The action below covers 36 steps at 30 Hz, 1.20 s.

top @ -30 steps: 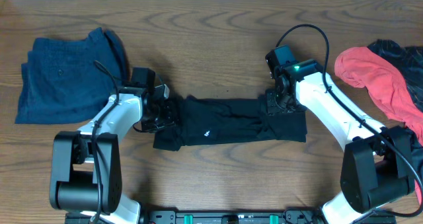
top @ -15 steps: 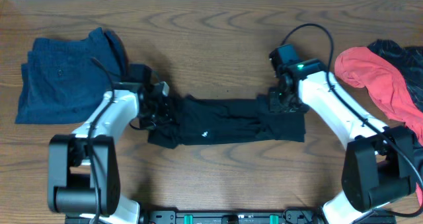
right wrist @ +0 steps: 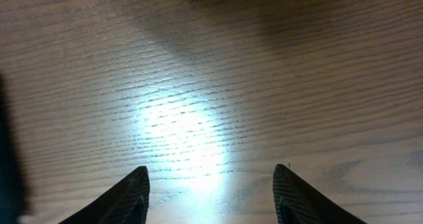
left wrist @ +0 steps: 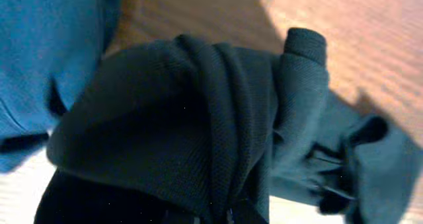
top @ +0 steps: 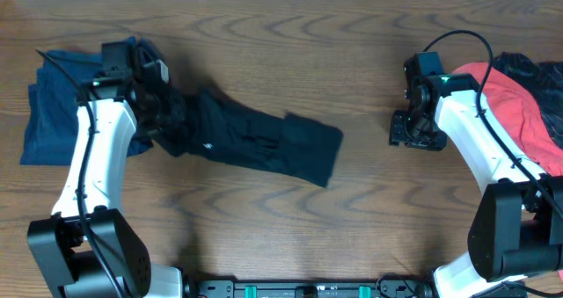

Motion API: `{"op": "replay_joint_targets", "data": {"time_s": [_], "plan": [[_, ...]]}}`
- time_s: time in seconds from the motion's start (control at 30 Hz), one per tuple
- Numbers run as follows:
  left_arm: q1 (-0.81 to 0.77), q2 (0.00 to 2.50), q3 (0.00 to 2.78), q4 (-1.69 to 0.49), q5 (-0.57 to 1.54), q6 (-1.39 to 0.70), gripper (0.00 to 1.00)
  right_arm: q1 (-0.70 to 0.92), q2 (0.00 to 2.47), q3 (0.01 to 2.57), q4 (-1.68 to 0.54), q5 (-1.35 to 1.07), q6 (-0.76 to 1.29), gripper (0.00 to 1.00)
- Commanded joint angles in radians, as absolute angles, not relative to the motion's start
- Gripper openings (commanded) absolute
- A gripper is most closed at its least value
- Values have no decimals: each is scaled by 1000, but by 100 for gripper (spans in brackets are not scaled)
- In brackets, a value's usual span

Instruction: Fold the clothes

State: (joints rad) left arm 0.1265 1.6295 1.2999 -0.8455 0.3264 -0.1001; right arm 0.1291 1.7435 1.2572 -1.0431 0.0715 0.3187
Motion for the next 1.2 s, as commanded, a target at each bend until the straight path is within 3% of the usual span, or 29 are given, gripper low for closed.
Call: {"op": "replay_joint_targets", "data": {"time_s": [0.0,0.3,0.57,1.1,1.17], "plan": [[80,1605,1340,-857,340,-90,6,126,1721,1256,-1044,72,299,58],[-224,1605,1341,-836,353,-93,6,126,1721,1256,-1045,70,299,58],[-473,1648,1340,-776,204,-117,6,126,1721,1256,-1053,70,299,58],[-617,1745,1340,-753,204,-121,7,126,1721,1256,-1058,71,299,59],[-628,1745,1340,-750,205,-121,16,126,1721,1256,-1058,71,299,59]]}}
